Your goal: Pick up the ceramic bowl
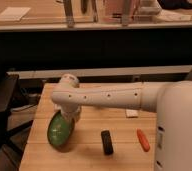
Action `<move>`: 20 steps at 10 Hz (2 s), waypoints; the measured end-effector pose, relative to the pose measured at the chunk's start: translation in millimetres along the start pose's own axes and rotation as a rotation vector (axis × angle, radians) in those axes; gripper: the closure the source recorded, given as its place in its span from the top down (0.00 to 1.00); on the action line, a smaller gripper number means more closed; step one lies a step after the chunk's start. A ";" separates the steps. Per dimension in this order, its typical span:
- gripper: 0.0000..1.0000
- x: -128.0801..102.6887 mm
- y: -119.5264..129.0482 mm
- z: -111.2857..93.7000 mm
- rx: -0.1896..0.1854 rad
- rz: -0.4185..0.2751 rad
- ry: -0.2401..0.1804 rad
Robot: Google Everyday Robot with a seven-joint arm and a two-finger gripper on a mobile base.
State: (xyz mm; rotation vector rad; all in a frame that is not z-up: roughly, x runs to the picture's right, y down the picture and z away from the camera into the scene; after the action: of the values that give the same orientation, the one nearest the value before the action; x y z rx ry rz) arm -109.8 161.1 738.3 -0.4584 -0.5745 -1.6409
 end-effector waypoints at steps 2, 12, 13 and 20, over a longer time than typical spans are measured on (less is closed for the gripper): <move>0.00 2.3 5.5 -1.0 0.001 -0.005 0.004; 0.00 13.6 19.3 -8.5 0.012 -0.035 0.024; 0.00 14.5 20.7 -9.5 0.014 -0.037 0.026; 0.00 20.5 29.0 -13.6 0.029 -0.045 0.037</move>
State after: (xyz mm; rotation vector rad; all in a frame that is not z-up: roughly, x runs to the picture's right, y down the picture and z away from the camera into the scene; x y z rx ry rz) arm -83.8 133.8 742.9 -0.3956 -0.5833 -1.6785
